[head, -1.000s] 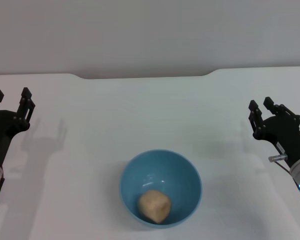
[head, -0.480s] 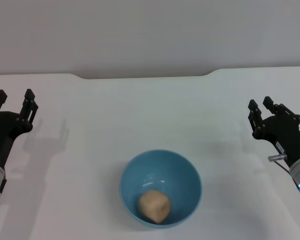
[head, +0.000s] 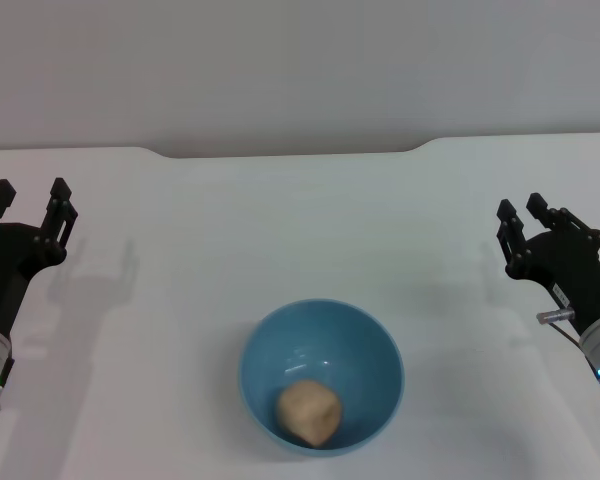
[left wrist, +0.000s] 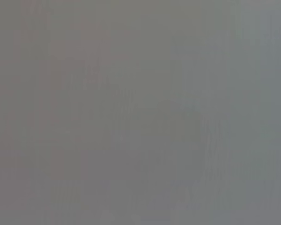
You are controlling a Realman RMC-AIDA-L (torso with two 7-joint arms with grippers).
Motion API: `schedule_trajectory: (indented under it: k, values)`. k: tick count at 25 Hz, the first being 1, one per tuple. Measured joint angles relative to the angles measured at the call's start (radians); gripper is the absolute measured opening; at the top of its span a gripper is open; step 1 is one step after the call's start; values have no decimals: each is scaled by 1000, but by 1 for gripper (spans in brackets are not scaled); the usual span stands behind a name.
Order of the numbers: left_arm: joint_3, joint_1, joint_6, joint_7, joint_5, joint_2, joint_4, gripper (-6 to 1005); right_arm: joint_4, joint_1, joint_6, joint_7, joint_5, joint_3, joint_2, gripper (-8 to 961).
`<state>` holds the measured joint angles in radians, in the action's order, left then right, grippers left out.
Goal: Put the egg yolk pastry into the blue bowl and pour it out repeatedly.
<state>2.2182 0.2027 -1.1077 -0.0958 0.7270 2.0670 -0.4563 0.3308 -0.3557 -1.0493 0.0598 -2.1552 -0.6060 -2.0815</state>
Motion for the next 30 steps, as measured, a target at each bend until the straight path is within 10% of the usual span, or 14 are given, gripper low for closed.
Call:
schedule_trajectory:
  k: [30]
  values:
    - [1,-5,-18,-3,0,1,0,616,2,2,0,0,1,0,0,295]
